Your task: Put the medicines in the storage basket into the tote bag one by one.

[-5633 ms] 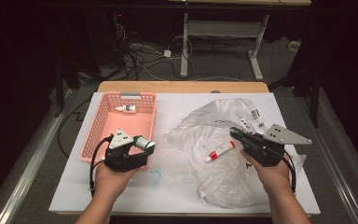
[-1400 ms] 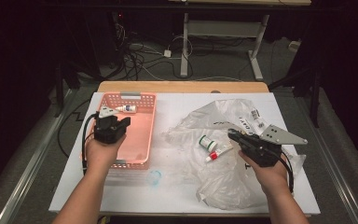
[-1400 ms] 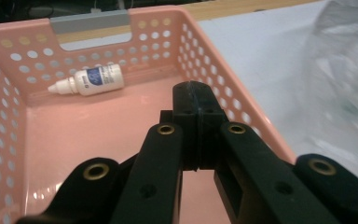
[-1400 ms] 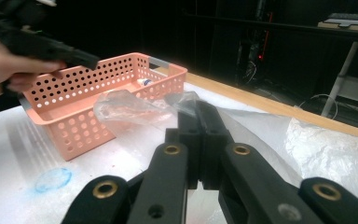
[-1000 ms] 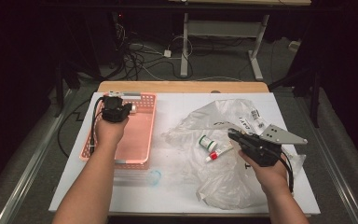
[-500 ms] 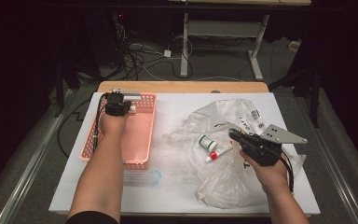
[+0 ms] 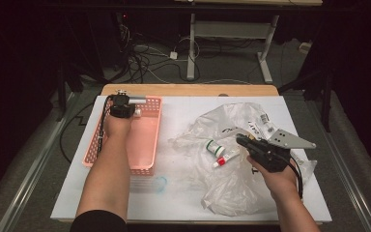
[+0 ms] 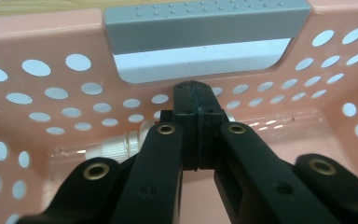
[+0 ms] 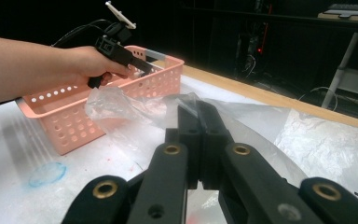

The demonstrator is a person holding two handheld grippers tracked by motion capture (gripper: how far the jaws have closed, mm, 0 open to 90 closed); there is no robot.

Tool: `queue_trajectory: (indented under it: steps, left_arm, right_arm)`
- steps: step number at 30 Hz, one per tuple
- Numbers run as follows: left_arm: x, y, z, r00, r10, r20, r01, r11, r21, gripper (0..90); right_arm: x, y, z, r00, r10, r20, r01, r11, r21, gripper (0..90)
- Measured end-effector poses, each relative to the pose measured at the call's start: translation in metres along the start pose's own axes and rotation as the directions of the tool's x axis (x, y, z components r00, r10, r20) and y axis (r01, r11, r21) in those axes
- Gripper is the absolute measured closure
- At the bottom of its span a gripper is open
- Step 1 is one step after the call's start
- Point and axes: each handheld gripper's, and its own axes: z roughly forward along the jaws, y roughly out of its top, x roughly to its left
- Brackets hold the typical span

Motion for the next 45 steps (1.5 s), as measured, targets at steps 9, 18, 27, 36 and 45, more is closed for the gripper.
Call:
queue_trajectory:
  steps: [9,18,27,36,45]
  left_arm:
    - [0.0,-0.01,-0.039,0.9997,0.008,0.023,-0.011,0.9918,0.128,88.2]
    - [0.001,-0.018,-0.059,0.9983,0.04,0.043,-0.041,0.9982,0.043,66.1]
    - [-0.007,-0.006,-0.028,0.9965,0.054,0.065,-0.06,0.9937,0.095,30.8]
    - [-0.004,-0.004,-0.005,0.9918,0.127,0.007,-0.126,0.9724,0.196,21.5]
    - [-0.003,-0.009,0.0,0.9929,0.116,0.028,-0.119,0.958,0.261,22.1]
  right_arm:
    - [0.003,0.004,-0.003,1.0,-0.008,-0.004,0.008,1.0,-0.015,90.0]
    - [0.008,0.008,-0.002,0.9994,-0.027,-0.02,0.026,0.999,-0.026,90.0]
    - [0.005,0.006,0.0,0.9997,-0.01,-0.02,0.01,1.0,-0.02,90.0]
    - [0.002,0.003,0.0,0.9999,-0.005,-0.012,0.005,1.0,-0.01,90.0]
    - [0.002,0.003,0.0,1.0,-0.004,-0.008,0.004,1.0,-0.009,90.0]
